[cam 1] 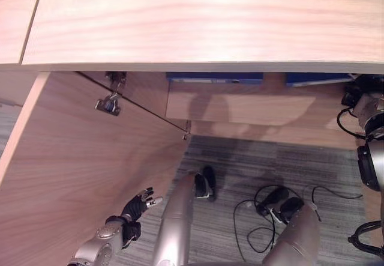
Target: Put the empty folder in the office cabinet
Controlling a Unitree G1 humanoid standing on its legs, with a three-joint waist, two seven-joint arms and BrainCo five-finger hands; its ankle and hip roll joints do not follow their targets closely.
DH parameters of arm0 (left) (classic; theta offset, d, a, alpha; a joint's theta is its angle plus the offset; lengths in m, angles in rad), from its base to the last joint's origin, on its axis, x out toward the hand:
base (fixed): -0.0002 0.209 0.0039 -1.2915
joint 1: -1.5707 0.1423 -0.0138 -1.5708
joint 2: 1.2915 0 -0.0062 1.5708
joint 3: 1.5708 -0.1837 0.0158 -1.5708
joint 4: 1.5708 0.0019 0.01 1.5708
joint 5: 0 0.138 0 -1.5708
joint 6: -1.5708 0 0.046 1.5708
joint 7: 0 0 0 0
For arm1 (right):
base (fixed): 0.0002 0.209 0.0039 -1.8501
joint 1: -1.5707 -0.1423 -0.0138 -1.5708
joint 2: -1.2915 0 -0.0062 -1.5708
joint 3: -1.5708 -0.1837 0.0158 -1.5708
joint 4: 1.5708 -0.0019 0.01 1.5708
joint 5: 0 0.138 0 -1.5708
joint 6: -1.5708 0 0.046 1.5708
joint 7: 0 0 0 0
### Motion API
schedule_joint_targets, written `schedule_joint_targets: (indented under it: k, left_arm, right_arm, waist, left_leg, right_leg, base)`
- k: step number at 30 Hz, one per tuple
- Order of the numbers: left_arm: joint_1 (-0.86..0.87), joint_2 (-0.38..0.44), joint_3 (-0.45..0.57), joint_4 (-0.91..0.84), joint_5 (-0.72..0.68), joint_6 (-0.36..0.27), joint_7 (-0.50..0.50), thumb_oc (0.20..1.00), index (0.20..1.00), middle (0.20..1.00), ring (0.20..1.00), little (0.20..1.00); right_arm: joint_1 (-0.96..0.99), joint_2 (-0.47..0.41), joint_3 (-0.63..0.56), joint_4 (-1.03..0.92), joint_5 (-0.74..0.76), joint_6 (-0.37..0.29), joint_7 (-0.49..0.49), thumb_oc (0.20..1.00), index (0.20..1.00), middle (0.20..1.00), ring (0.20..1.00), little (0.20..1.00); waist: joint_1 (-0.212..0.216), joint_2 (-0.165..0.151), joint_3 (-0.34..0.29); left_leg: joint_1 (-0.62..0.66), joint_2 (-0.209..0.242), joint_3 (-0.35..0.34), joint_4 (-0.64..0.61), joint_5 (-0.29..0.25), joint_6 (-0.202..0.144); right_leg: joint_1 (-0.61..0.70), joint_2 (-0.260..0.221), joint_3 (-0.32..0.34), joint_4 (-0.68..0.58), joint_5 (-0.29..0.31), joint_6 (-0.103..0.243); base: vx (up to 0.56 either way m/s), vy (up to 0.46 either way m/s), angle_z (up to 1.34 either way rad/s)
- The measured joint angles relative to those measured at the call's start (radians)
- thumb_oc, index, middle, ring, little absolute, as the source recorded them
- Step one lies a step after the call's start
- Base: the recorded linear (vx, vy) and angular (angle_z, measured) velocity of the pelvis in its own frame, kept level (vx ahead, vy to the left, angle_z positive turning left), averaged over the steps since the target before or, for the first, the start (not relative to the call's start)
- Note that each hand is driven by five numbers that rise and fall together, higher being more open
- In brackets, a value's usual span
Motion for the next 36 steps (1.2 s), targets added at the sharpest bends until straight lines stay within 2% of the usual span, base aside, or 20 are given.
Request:
schedule_joint_targets:
  k: [5,15,23,26,31,36]
  left_arm:
    - [0.0,0.008,-0.001,0.002,0.024,0.028,-0.053,1.0,1.0,1.0,1.0,1.0]
    - [0.0,0.008,-0.002,0.009,0.034,0.038,-0.089,1.0,1.0,1.0,1.0,1.0]
    - [0.001,0.005,0.0,0.009,0.059,0.036,-0.099,1.0,1.0,1.0,1.0,1.0]
    - [0.007,-0.007,0.001,0.011,0.059,0.019,-0.092,1.0,1.0,1.0,1.0,1.0]
    - [0.03,-0.008,0.03,0.03,0.063,-0.008,-0.078,1.0,1.0,1.0,1.0,1.0]
    - [0.035,-0.007,0.035,0.048,0.063,-0.011,-0.077,1.0,1.0,1.0,1.0,1.0]
  right_arm:
    - [-0.004,-0.012,0.057,0.001,-0.101,0.012,0.096,1.0,1.0,1.0,1.0,1.0]
    - [-0.004,-0.019,0.139,-0.015,-0.108,0.012,0.158,1.0,1.0,1.0,1.0,1.0]
    - [-0.009,-0.025,0.263,-0.053,-0.268,0.011,0.224,1.0,1.0,1.0,1.0,1.0]
    - [-0.009,-0.026,0.278,-0.058,-0.34,0.004,0.214,1.0,1.0,1.0,1.0,1.0]
    - [-0.01,-0.024,0.292,-0.096,-0.341,0.002,0.188,1.0,1.0,1.0,1.0,1.0]
    - [-0.01,-0.041,0.401,-0.147,-0.389,-0.001,0.2,1.0,1.0,1.0,1.0,1.0]
  waist:
    - [0.003,0.0,0.0]
    - [0.006,0.001,-0.001]
    - [0.007,0.006,-0.004]
    - [0.009,0.017,-0.011]
    - [0.007,0.023,-0.015]
    - [0.007,0.025,-0.017]
  left_leg:
    - [0.0,0.001,0.0,0.0,0.001,-0.002]
    - [0.0,0.008,0.0,0.003,-0.001,-0.006]
    - [0.0,0.018,0.0,0.005,0.0,-0.012]
    - [-0.001,0.018,-0.001,0.005,0.001,-0.013]
    - [-0.014,0.02,-0.001,0.0,0.002,-0.025]
    - [-0.023,0.028,-0.001,-0.004,0.01,-0.033]
  right_leg:
    - [0.0,0.001,-0.001,0.0,-0.001,-0.001]
    - [-0.001,0.006,-0.001,0.0,-0.001,-0.001]
    - [-0.003,0.015,-0.001,0.002,-0.004,-0.006]
    - [-0.005,0.016,-0.001,0.002,-0.004,-0.006]
    - [-0.023,0.016,0.0,0.002,-0.004,-0.005]
    - [-0.033,0.022,-0.004,0.002,-0.003,-0.008]
  base:
    - [0.0,0.0,0.0]
    - [0.0,-0.002,-0.01]
    - [0.0,-0.004,-0.02]
    - [0.0,0.0,0.0]
    - [0.0,0.0,0.0]
    - [0.0,-0.007,-0.03]
